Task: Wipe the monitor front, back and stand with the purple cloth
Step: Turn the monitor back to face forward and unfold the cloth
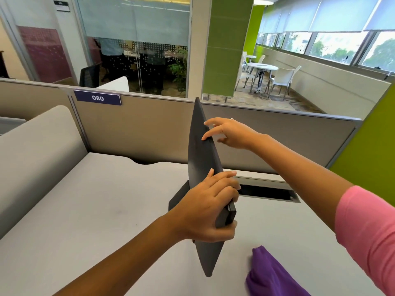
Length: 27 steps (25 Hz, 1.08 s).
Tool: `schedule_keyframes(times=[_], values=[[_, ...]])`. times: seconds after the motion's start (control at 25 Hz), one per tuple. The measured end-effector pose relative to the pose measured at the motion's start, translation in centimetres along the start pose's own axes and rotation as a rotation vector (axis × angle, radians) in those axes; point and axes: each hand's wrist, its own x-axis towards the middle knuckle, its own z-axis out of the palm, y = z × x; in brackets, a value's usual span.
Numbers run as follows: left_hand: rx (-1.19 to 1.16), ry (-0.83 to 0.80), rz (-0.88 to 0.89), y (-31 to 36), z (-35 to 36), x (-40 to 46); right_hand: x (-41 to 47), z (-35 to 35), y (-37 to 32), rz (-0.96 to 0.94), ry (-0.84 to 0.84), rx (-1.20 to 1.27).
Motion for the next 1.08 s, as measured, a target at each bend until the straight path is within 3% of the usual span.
schedule_keyframes(times=[0.32,0.64,0.92,1.08], values=[[-0.097,-0.012,-0.006,-1.9,-3.9,-4.6,2.4,1.6,-2.1,-0.033,0.050,0.095],[-0.095,0.034,0.011,-5.9,-8.3,-9.0,4.5,1.6,-4.7,0.082,0.011,0.078],[-0.105,0.236,-0.131,-12.2,-14.1,-15.6,5.0,2.2,-7.9,0.103,0.114,0.086],[0.008,0.241,-0.158,-16.3,-16.9,-17.2,4.8,2.6,-8.9,0.200,0.174,0.114]])
